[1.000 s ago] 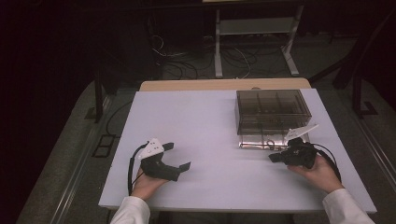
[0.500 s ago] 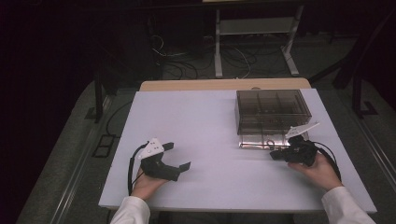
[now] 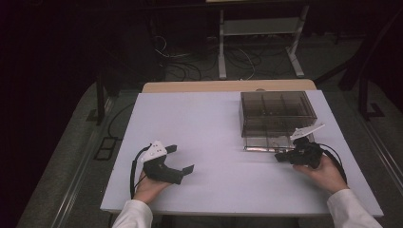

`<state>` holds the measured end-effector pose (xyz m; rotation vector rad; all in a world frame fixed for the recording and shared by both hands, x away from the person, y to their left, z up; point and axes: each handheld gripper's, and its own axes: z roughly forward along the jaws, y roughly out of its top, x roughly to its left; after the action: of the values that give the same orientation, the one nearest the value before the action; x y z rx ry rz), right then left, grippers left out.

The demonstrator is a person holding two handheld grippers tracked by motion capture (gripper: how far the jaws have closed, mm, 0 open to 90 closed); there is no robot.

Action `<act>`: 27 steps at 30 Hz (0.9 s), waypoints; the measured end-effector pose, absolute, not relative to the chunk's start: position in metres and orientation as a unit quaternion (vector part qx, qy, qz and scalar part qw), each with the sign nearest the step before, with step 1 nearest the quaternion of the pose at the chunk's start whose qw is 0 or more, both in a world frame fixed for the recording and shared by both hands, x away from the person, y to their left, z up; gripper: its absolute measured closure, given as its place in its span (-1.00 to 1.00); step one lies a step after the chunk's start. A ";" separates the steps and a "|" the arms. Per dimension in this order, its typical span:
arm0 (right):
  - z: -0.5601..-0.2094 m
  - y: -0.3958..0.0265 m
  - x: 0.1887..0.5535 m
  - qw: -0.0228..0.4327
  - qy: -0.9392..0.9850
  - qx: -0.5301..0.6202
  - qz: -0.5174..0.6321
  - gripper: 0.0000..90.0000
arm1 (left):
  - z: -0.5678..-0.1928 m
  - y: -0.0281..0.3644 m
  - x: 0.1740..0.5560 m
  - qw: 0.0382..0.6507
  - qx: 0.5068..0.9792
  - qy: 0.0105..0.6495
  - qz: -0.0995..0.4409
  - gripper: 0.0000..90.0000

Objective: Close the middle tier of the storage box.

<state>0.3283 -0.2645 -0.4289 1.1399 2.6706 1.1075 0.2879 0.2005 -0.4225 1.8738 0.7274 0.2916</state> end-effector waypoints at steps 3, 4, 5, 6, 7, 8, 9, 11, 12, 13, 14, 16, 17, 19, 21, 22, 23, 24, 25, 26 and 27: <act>-0.429 -0.266 0.329 0.017 0.858 0.369 0.358 0.98 | -0.423 0.201 0.288 0.527 0.784 0.304 0.122 -1.00; -0.429 -0.266 0.330 0.017 0.858 0.369 0.358 0.98 | -0.423 0.201 0.288 0.527 0.784 0.304 0.122 -1.00; -0.429 -0.266 0.330 0.018 0.857 0.370 0.358 0.98 | -0.423 0.201 0.288 0.527 0.784 0.304 0.122 -1.00; -0.429 -0.267 0.330 0.017 0.856 0.372 0.358 0.98 | -0.423 0.200 0.288 0.527 0.784 0.304 0.122 -1.00; -0.429 -0.267 0.331 0.017 0.856 0.372 0.359 0.98 | -0.423 0.200 0.288 0.527 0.784 0.304 0.122 -1.00; -0.429 -0.267 0.331 0.016 0.856 0.372 0.359 0.98 | -0.423 0.200 0.288 0.527 0.784 0.304 0.122 -1.00; -0.430 -0.267 0.331 0.016 0.856 0.372 0.358 0.98 | -0.423 0.200 0.288 0.527 0.784 0.304 0.122 -1.00; -0.430 -0.267 0.332 0.016 0.856 0.372 0.358 0.98 | -0.423 0.200 0.288 0.527 0.784 0.304 0.122 -1.00; -0.430 -0.267 0.332 0.016 0.856 0.372 0.359 0.98 | -0.423 0.200 0.288 0.527 0.784 0.304 0.122 -1.00; -0.430 -0.267 0.332 0.016 0.856 0.372 0.359 0.98 | -0.423 0.200 0.288 0.527 0.784 0.304 0.122 -1.00; -0.430 -0.267 0.333 0.015 0.856 0.373 0.359 0.98 | -0.423 0.200 0.288 0.527 0.785 0.304 0.122 -1.00; -0.431 -0.267 0.333 0.014 0.856 0.373 0.359 0.98 | -0.423 0.200 0.288 0.526 0.785 0.304 0.122 -1.00; -0.431 -0.267 0.333 0.014 0.856 0.373 0.358 0.98 | -0.422 0.200 0.288 0.526 0.785 0.304 0.123 -1.00; -0.431 -0.268 0.334 0.015 0.856 0.374 0.358 0.97 | -0.422 0.201 0.288 0.527 0.784 0.304 0.122 -1.00; -0.431 -0.268 0.334 0.013 0.855 0.375 0.359 0.97 | -0.422 0.200 0.288 0.527 0.784 0.304 0.122 -1.00; -0.431 -0.268 0.334 0.013 0.854 0.375 0.359 0.97 | -0.422 0.200 0.288 0.527 0.784 0.304 0.122 -1.00; -0.431 -0.268 0.334 0.013 0.854 0.376 0.360 0.97 | -0.423 0.200 0.288 0.526 0.785 0.304 0.122 -1.00; -0.431 -0.269 0.334 0.013 0.854 0.376 0.360 0.98 | -0.423 0.200 0.288 0.526 0.785 0.304 0.122 -1.00; -0.431 -0.269 0.335 0.013 0.853 0.377 0.361 0.97 | -0.423 0.200 0.288 0.526 0.785 0.304 0.122 -1.00; -0.431 -0.269 0.335 0.014 0.853 0.377 0.361 0.97 | -0.423 0.200 0.288 0.526 0.785 0.304 0.122 -1.00; -0.431 -0.270 0.336 0.014 0.852 0.378 0.362 0.98 | -0.423 0.200 0.288 0.526 0.785 0.304 0.122 -1.00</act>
<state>0.3357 -0.2698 -0.4309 1.1783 2.6532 1.1273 0.2880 0.2001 -0.4226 1.8763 0.7264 0.2923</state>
